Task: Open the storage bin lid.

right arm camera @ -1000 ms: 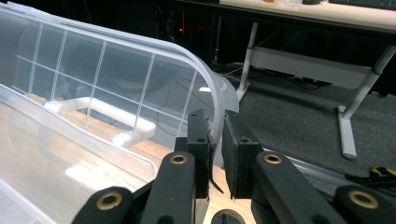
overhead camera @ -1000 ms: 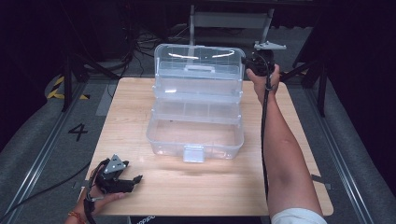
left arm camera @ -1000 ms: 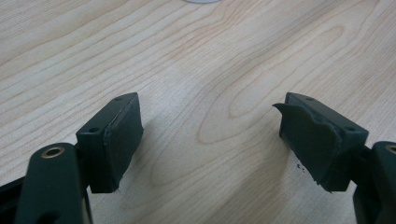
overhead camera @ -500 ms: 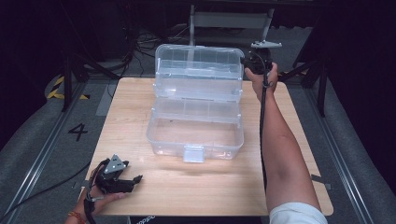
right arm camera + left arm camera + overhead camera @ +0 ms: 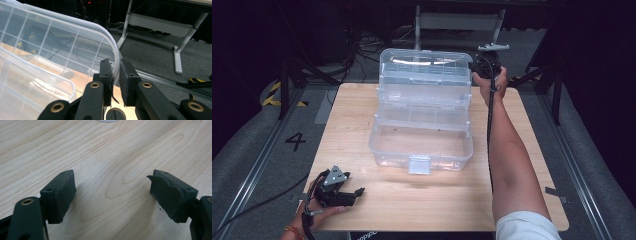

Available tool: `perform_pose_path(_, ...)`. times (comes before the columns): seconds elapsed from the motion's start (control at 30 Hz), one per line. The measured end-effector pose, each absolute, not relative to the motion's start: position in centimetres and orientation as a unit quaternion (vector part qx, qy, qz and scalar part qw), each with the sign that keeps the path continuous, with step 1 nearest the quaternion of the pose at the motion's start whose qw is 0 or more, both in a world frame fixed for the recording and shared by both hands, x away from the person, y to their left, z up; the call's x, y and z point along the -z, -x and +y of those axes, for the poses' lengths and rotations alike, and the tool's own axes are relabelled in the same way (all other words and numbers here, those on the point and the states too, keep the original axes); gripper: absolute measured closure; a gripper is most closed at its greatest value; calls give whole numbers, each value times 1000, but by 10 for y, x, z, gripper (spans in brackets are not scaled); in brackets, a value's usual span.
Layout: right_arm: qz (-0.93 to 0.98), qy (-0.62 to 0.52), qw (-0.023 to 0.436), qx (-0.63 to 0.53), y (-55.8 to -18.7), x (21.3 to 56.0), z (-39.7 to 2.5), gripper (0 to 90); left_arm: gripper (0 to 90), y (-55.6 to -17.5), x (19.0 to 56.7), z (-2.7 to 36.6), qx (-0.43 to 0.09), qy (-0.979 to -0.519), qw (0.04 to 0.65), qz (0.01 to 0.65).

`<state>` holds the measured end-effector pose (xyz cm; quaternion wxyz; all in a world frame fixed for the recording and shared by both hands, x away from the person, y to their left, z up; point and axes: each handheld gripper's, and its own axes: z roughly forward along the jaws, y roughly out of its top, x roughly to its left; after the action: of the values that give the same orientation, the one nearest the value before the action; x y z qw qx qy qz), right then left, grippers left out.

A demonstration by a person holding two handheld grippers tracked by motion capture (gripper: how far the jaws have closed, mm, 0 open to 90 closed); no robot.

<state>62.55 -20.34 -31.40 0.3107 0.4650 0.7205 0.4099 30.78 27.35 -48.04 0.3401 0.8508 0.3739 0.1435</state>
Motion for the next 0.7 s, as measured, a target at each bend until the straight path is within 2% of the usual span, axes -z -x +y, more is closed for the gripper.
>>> perform_pose_path(0.7, 728, -475, 297, -395, -640, 325, -203, 805, 210, -308, 481, 273, -144, -851, 340, 374)
